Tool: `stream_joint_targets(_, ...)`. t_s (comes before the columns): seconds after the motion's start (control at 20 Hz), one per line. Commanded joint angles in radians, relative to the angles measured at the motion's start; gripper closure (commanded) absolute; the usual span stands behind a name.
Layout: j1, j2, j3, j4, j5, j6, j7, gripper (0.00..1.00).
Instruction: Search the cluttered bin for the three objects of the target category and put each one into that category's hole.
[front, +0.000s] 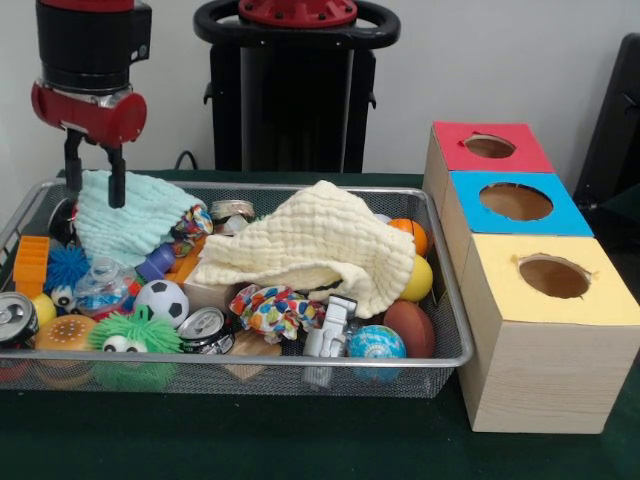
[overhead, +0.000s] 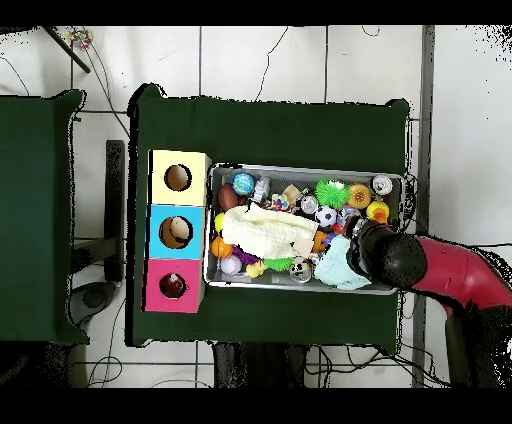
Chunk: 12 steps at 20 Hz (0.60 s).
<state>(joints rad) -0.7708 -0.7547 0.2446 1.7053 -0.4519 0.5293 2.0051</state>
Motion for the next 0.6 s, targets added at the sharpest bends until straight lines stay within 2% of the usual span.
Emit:
stream_joint_targets(0.05, -0.086, -0.032, 0.138, 0.066, -0.108, -0.012, -0.291, 0.0)
stream_joint_targets(0.3, -0.076, -0.004, 0.147, 0.045, -0.101, 0.04, -0.241, 0.0)
stream_joint_targets(0.6, -0.054, 0.057, 0.106, 0.005, -0.164, -0.022, -0.148, 0.0)
